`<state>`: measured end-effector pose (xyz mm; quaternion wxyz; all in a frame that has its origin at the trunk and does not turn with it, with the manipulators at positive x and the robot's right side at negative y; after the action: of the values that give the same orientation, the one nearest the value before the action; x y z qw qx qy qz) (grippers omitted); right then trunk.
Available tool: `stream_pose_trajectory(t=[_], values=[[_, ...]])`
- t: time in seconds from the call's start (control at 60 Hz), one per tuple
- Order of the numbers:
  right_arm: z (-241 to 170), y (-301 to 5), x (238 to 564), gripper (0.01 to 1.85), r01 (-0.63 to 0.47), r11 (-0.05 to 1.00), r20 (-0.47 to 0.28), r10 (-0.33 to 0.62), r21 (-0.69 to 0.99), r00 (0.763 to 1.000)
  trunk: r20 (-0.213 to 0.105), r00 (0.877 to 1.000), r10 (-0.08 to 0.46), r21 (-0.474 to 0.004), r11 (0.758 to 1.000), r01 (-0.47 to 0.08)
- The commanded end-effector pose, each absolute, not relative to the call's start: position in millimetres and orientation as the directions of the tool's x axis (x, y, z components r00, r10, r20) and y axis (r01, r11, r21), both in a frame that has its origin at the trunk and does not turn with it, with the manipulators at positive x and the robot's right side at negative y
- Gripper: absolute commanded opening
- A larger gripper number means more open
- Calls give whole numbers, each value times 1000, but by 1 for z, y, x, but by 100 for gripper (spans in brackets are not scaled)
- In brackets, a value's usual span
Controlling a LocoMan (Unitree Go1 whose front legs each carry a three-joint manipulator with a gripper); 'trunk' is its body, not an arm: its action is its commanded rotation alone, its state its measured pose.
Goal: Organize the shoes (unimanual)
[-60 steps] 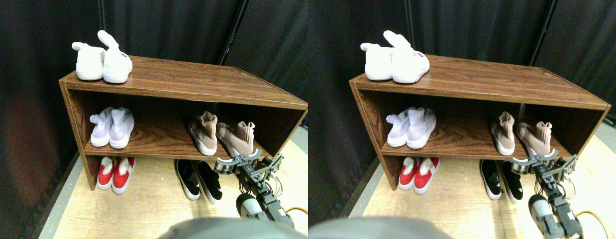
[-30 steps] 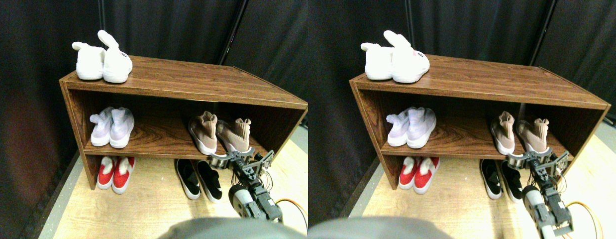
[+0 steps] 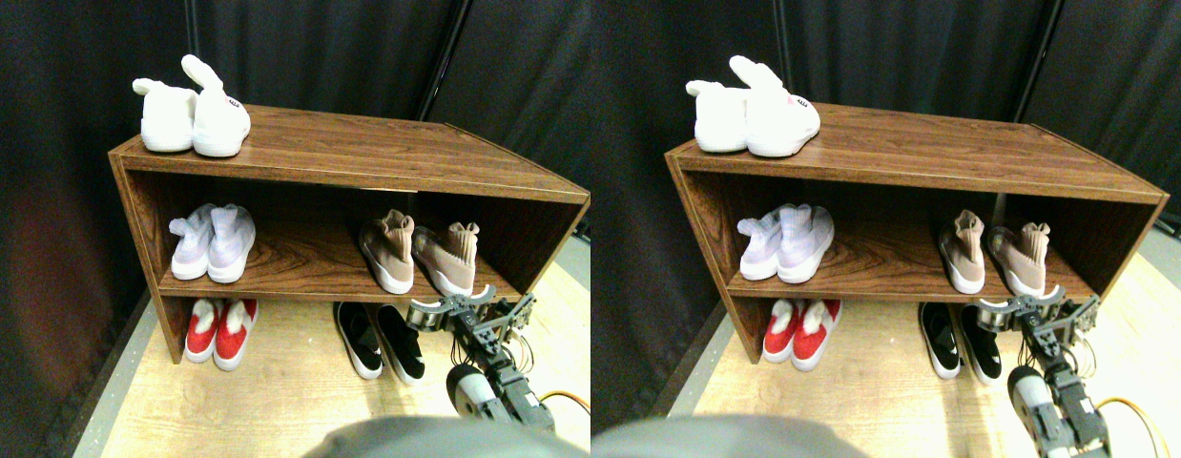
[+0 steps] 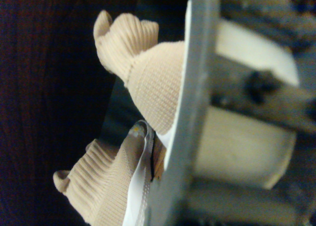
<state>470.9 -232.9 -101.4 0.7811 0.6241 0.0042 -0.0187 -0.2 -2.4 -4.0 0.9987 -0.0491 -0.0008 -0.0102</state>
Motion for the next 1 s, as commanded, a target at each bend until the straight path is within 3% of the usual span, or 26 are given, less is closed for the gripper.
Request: stream_pose_trajectory(t=[0.017, 0.267, 0.417, 0.467, 0.517, 0.533, 0.617, 0.633, 0.75, 0.8, 1.0], values=[[-85, -232, 456, 158, -56, 259, 56, 10, 964, 998, -3, 1000, -19, -109, 994, 18], [-78, -255, 420, 162, -141, 271, 141, 20, 952, 990, -4, 1000, -27, -102, 994, 27], [-67, -270, 405, 139, -165, 282, 171, 2, 945, 985, -4, 1000, -31, -98, 995, 31], [-63, -275, 400, 119, -172, 302, 187, -23, 938, 982, -3, 999, -34, -97, 995, 33], [-58, -281, 397, 83, -167, 301, 192, -55, 939, 980, -2, 999, -35, -96, 995, 34], [-58, -281, 397, 83, -167, 301, 192, -55, 939, 980, -2, 999, -35, -96, 995, 35], [-49, -292, 398, 12, -158, 341, 220, -151, 927, 964, -1, 999, -36, -96, 995, 36], [-48, -293, 399, 6, -161, 341, 223, -153, 926, 963, -1, 999, -36, -95, 995, 36], [-42, -305, 403, 6, -175, 340, 253, -199, 924, 947, 0, 999, -38, -92, 995, 38], [-38, -311, 406, 6, -182, 404, 282, -203, 897, 938, 2, 999, -41, -92, 995, 41], [-29, -327, 425, 6, -179, 418, 282, -198, 891, 939, 2, 999, -40, -88, 995, 40]])
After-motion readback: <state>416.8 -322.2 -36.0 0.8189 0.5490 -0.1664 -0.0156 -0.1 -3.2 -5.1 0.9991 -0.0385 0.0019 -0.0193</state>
